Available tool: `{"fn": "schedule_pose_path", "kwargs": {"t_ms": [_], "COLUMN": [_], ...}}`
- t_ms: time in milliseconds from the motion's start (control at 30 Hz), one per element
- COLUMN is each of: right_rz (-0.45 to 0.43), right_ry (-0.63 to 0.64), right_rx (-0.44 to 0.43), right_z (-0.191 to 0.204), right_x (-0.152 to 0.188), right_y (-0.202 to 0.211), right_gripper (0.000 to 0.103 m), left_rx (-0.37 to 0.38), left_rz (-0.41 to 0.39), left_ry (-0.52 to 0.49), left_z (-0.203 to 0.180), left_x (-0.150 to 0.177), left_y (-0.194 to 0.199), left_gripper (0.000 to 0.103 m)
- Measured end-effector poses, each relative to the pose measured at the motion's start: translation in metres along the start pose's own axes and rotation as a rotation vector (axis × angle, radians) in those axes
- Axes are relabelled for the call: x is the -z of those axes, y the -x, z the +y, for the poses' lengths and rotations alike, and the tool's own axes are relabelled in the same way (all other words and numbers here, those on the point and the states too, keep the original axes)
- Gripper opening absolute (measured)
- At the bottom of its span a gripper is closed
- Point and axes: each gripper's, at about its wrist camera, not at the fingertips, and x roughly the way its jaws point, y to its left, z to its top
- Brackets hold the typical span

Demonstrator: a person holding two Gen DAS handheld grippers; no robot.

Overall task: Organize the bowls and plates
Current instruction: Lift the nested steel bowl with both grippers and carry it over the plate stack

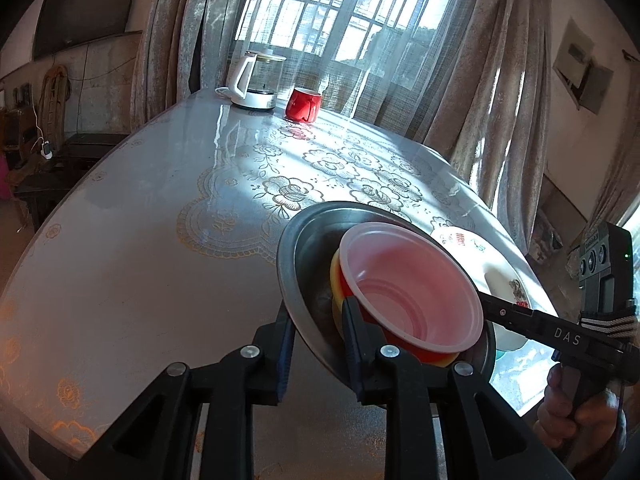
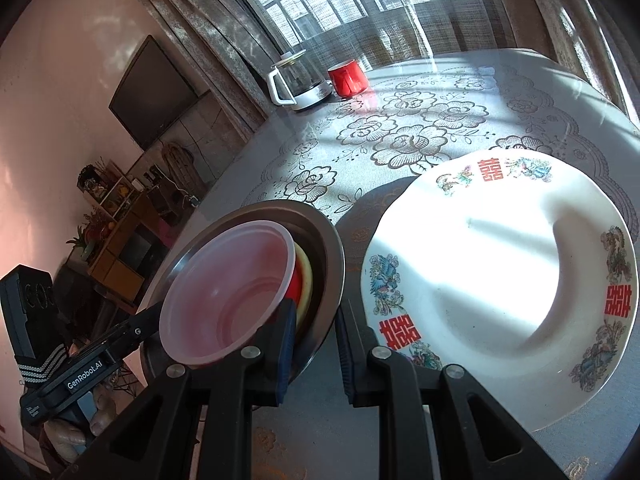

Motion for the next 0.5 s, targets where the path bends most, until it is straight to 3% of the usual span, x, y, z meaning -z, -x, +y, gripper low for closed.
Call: {"fn": "schedule_pose_path", "kwargs": {"t_ms": [500], "right_rz": [-0.105], "right_ry": [-0.052], "right_rx": [0.053], "right_z": [-0.023], "right_x": [-0.004], "right_y": [0.051], "right_gripper": [0.020], "left_rx": [0.090], "left_rz": [-0.001], "left_ry": [-0.073], "left_z": [-0.050], "left_x": [-0.019], "left_y": [-0.014], "left_gripper": [0.025]}}
